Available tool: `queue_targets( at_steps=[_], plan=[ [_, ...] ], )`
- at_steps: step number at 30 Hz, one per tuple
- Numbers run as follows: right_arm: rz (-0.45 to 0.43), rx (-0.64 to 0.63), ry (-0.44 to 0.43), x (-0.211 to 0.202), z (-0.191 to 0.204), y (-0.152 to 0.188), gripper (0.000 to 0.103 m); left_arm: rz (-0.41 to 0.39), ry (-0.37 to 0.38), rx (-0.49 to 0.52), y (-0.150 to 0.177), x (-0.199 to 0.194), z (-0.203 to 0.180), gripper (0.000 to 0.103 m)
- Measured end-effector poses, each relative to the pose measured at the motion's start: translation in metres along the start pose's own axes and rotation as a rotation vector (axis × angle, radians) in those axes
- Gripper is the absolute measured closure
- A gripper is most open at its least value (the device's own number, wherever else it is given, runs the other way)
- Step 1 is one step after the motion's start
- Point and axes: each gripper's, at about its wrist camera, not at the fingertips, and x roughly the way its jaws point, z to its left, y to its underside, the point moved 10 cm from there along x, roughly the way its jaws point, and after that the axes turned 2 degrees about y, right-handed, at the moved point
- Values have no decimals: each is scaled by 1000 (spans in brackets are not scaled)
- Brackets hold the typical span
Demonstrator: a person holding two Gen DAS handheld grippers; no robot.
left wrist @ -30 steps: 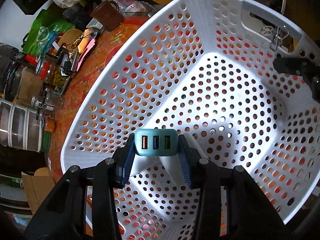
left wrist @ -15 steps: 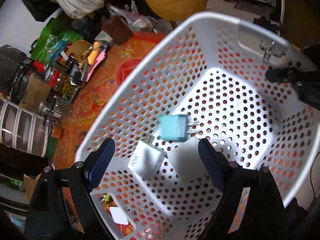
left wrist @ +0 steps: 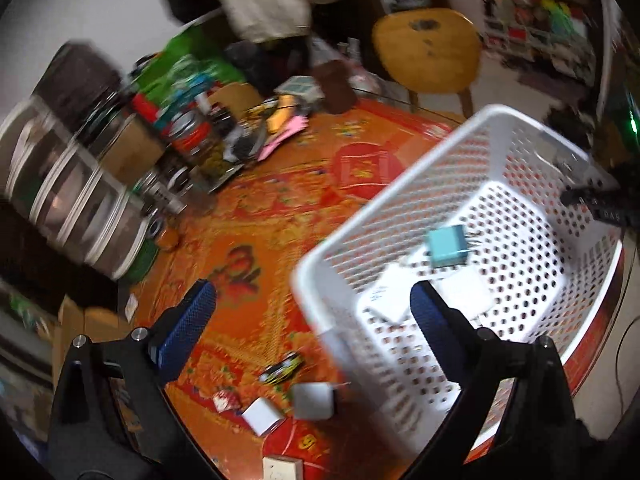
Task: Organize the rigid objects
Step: 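Grasp the yellow toy car with the left tool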
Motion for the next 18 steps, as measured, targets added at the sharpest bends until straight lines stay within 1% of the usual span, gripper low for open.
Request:
queue_targets(
  at_steps=[2,4,7,8,11,14,18],
  plan=[
    [0,-1,0,0,0,0,99,11,-15,-67,16,-2,31,5],
    [-1,-4,1,0,0,0,99,47,-14,-139,44,4,65,2],
    [0,-5,1,0,1,0,99,94,2,-208,79,22,89,2],
    [0,-4,0,0,1,0,99,122,13,-217,92,31,93,2],
    [-2,-3,0,1,1,1,99,198,14,-232,125,64,94,2],
    [-2,-2,-1,1,0,1,99,285,99,-300,150,106,84,2],
    [-1,-6,2,2,1,1,99,346,158,-359,164,142,77,2]
  ],
)
